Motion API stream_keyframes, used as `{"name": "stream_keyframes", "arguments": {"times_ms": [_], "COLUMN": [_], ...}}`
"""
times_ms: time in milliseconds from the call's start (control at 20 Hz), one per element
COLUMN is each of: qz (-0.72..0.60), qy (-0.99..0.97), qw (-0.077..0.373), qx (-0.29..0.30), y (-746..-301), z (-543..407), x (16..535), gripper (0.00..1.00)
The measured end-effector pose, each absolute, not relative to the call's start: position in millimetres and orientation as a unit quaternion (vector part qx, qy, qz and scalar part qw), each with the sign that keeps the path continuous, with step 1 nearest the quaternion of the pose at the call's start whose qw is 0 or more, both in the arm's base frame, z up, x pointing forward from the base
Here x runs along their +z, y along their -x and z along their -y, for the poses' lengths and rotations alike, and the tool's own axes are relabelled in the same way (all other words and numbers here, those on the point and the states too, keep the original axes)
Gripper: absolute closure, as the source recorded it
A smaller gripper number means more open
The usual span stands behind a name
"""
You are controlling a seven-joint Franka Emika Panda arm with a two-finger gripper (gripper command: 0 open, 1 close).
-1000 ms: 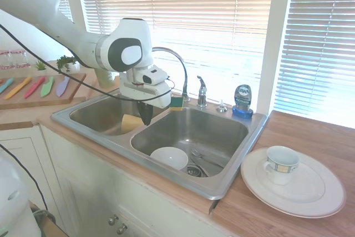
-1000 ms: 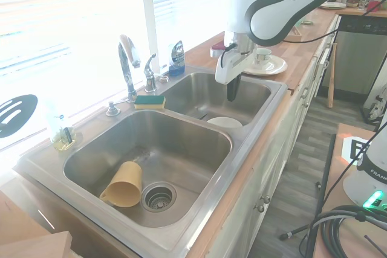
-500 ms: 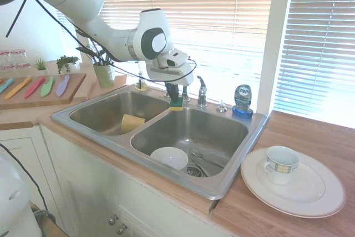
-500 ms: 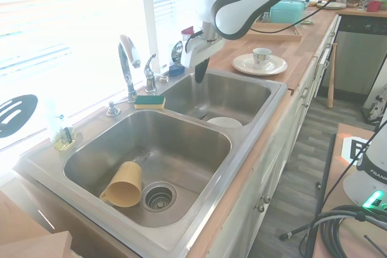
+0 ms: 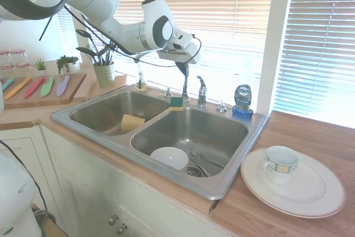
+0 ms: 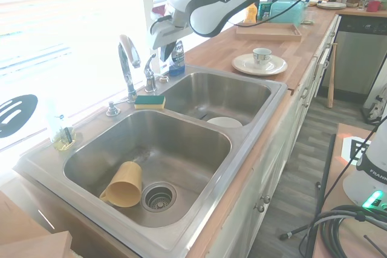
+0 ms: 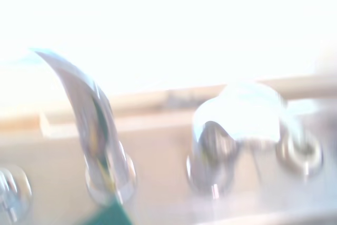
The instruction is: Turn off the faucet
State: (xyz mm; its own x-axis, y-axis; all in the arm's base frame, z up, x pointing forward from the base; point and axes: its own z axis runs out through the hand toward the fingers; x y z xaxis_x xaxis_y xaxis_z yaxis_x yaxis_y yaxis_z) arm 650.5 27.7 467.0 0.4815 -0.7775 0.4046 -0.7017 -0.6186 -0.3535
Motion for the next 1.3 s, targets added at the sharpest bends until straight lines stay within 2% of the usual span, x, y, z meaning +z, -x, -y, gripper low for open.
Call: {"name": "stream_keyframes", "arguments": {"times_ms": [150, 400, 1300], "qz": [-0.436, -0.452, -0.468], "qy": [0.854, 0.849, 0.842], "qw": [0.065, 0.061, 0.057], "qx": [-0.275, -0.265, -0.260], "y": [-671, -697, -713], "z": [-25, -14, 2], "x": [475, 453, 442], "gripper": [1.00, 1.00, 1.00]}}
